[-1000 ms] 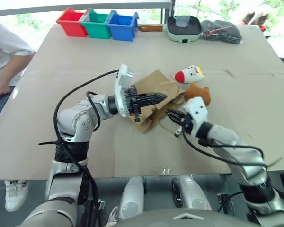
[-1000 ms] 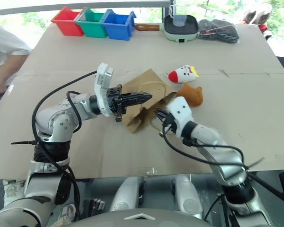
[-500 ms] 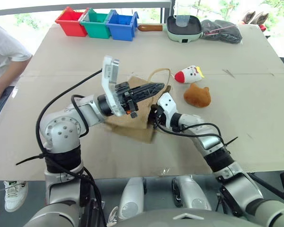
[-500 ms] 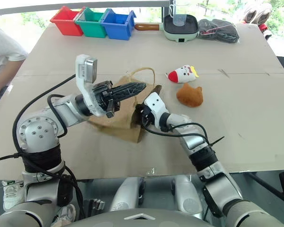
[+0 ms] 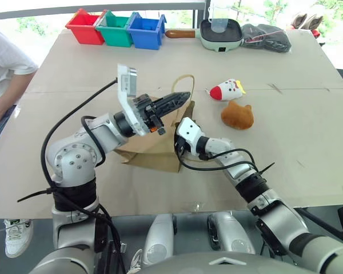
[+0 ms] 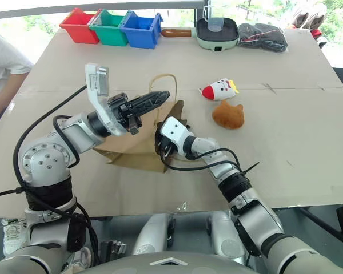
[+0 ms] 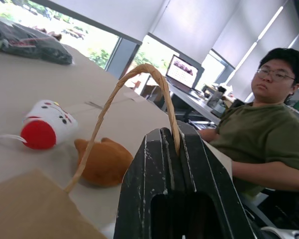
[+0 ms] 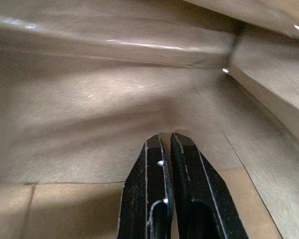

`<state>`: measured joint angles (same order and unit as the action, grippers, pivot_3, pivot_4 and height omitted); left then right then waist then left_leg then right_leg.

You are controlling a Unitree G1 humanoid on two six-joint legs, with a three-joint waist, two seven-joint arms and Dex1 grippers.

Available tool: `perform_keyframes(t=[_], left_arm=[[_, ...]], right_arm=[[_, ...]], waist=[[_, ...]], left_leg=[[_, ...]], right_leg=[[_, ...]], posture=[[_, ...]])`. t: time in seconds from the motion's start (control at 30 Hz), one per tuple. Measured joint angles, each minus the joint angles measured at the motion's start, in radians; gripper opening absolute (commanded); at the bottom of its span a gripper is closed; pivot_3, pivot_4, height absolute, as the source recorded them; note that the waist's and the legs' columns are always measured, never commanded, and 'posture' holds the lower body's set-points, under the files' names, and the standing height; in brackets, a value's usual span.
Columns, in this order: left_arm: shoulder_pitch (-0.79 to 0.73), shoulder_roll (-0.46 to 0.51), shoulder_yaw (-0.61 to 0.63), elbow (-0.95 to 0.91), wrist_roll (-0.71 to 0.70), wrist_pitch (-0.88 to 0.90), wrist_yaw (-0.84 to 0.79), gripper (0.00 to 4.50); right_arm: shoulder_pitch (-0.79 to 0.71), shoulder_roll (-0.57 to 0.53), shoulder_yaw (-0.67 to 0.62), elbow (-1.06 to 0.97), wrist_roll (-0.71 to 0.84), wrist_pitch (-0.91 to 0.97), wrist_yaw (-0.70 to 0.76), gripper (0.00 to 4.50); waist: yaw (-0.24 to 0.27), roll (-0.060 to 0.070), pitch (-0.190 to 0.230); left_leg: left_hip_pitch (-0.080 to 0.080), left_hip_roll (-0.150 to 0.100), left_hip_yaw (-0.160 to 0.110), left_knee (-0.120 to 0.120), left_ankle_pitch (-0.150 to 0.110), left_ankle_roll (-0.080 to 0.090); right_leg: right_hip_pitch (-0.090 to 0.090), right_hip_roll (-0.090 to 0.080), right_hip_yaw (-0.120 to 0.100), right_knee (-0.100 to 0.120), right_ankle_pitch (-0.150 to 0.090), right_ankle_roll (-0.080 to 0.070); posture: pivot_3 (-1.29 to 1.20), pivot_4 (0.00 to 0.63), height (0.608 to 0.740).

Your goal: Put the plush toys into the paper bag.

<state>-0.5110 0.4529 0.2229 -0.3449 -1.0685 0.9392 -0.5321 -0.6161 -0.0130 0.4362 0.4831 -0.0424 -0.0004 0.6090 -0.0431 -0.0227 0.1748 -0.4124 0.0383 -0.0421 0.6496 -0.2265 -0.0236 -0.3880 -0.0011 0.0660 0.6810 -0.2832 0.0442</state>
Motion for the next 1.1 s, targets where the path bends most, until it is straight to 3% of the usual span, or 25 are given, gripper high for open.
perform_keyframes(t=[0.17,0.23,0.4,0.63,0.77,0.9,1.0,1.07,1.1], left_arm=[[-0.047,0.009,0.012,0.000,0.003,-0.017,0.052,0.00],[-0.066,0.019,0.041,0.000,-0.007,-0.023,0.081,0.00],[-0.084,0.067,0.107,-0.041,-0.045,-0.034,0.135,0.00],[0.132,0.137,0.083,-0.169,0.044,-0.112,0.071,0.00],[0.238,0.139,0.079,-0.183,0.135,-0.214,0.007,0.00],[0.284,0.139,0.083,-0.154,0.187,-0.289,-0.045,0.00],[0.286,0.128,0.082,-0.104,0.219,-0.346,-0.083,0.00],[0.279,0.107,0.081,-0.073,0.225,-0.378,-0.098,0.00],[0.277,0.097,0.083,-0.062,0.225,-0.389,-0.098,0.00]], right_arm=[[-0.040,0.002,0.044,0.067,-0.095,-0.070,-0.010,0.03],[-0.056,0.004,0.062,0.096,-0.134,-0.096,-0.019,0.03],[-0.097,0.032,0.066,0.167,-0.173,-0.116,-0.052,0.03],[-0.104,0.043,0.000,0.192,-0.131,-0.115,-0.044,0.03],[-0.058,0.027,-0.074,0.079,-0.015,0.037,0.053,0.03],[-0.035,-0.034,-0.105,-0.076,0.036,0.147,0.123,1.15],[0.017,-0.082,-0.115,-0.270,0.084,0.271,0.151,2.60],[0.054,-0.131,-0.132,-0.445,0.098,0.362,0.144,3.19],[0.066,-0.166,-0.145,-0.529,0.098,0.412,0.135,3.19]], waist=[[-0.004,-0.001,-0.001],[-0.006,-0.001,-0.001],[-0.021,-0.001,-0.003],[-0.017,-0.001,-0.003],[-0.004,0.000,-0.002],[0.005,0.000,-0.001],[0.004,0.000,-0.001],[0.005,0.000,0.000],[0.005,0.000,0.000]], left_leg=[[0.007,0.000,0.002,-0.002,0.000,0.000],[0.016,0.000,0.003,-0.006,0.000,0.000],[0.018,0.001,0.003,-0.007,0.001,-0.001],[0.017,0.000,0.003,-0.008,0.002,-0.003],[0.014,0.000,0.004,-0.008,0.002,-0.004],[0.013,0.000,0.003,-0.011,0.002,-0.003],[0.012,0.000,0.004,-0.013,0.002,-0.003],[0.011,0.000,0.004,-0.014,0.002,-0.003],[0.010,0.000,0.004,-0.014,0.002,-0.003]], right_leg=[[0.004,0.000,0.002,0.002,0.000,0.000],[0.011,0.001,0.004,0.002,0.000,0.000],[0.011,0.001,0.005,0.002,0.000,0.000],[0.011,0.001,0.004,0.003,0.000,0.000],[0.010,0.000,0.005,-0.001,0.000,-0.001],[0.008,-0.001,0.004,-0.003,0.000,-0.001],[0.006,-0.001,0.004,-0.003,0.000,-0.001],[0.005,-0.001,0.004,-0.003,-0.001,-0.001],[0.004,-0.001,0.004,-0.003,0.000,-0.001]], posture=[[0.00,0.150,0.740],[0.00,0.150,0.740],[0.00,0.150,0.740],[0.00,0.150,0.740],[0.00,0.150,0.740],[0.00,0.150,0.740],[0.00,0.150,0.740],[0.00,0.150,0.740],[0.00,0.150,0.740]])
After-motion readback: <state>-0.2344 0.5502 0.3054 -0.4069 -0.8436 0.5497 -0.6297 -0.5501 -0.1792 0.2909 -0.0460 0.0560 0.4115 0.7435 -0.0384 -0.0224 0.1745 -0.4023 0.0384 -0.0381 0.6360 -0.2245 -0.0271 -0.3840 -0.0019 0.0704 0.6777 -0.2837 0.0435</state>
